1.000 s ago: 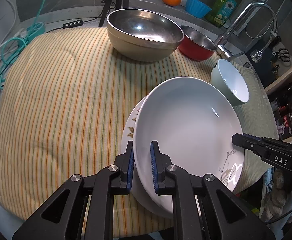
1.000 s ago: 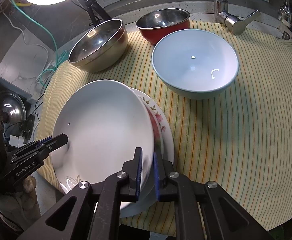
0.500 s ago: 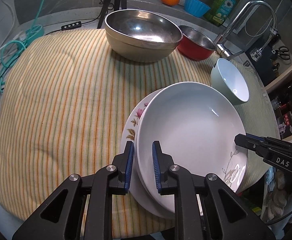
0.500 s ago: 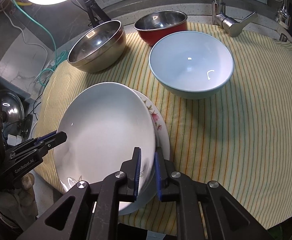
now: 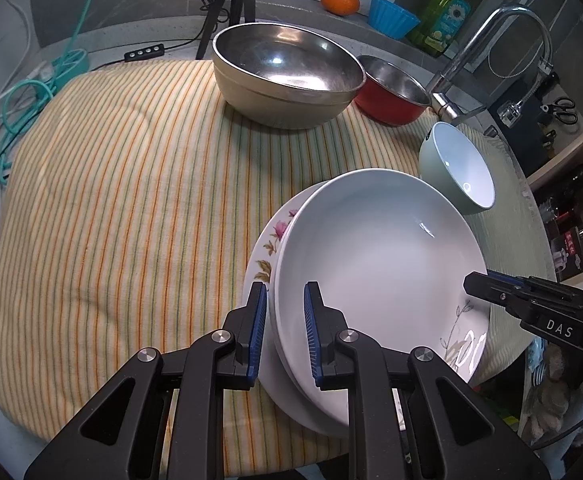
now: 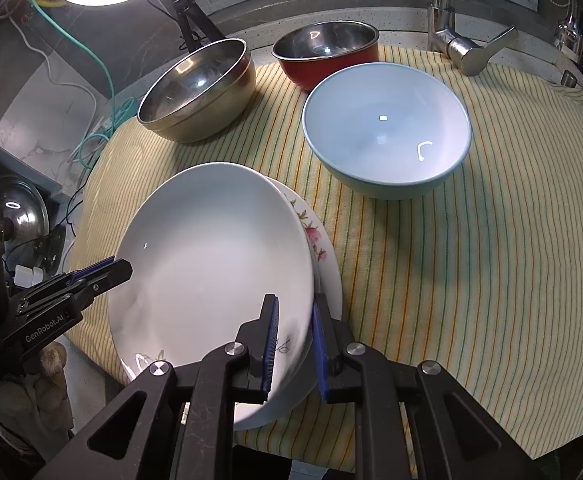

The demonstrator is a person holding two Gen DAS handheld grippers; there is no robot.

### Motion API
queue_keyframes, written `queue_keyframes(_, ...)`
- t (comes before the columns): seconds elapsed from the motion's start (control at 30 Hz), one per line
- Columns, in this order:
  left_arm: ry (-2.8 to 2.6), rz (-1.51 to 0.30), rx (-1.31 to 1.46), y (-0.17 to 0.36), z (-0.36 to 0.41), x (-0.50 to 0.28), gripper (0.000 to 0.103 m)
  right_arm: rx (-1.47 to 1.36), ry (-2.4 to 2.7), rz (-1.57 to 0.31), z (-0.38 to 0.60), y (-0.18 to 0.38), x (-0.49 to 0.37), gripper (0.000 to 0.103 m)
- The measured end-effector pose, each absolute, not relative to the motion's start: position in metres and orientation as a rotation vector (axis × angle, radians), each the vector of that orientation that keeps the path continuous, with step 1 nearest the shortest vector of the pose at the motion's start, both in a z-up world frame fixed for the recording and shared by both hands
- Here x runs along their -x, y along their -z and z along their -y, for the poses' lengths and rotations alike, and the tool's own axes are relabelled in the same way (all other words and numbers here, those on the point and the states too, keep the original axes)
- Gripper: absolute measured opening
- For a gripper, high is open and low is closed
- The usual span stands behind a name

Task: Organize plates and bowls
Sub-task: 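Open both grippers to release the stacked leaf-pattern plate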

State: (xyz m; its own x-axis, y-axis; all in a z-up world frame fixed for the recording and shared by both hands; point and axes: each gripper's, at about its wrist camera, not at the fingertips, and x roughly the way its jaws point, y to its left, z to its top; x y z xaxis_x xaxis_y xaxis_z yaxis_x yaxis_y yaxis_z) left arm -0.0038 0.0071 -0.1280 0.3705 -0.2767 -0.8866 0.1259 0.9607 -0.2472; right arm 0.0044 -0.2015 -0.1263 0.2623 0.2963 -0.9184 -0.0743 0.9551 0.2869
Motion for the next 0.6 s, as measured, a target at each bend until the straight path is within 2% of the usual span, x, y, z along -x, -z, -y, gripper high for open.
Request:
queue_keyframes(0.2,0.245,-1.148,0.162,0.119,-0.019,0.001,0.016,-0.204,-0.244,-1.254,0.205,0.117,-0.003,0.016)
queue_keyframes(0.3,0.240,-1.136,0.173,0.113,-0.031,-0.005,0.016,-0.216,-0.245,-1.223,0.208,0.107,-0.004,0.021)
queue_keyframes(0.6,0.225,-1.099,0.191,0.097,-0.063,-0.034,0.016,-0.247,-0.255,-1.142,0.198,0.076,-0.032,0.022)
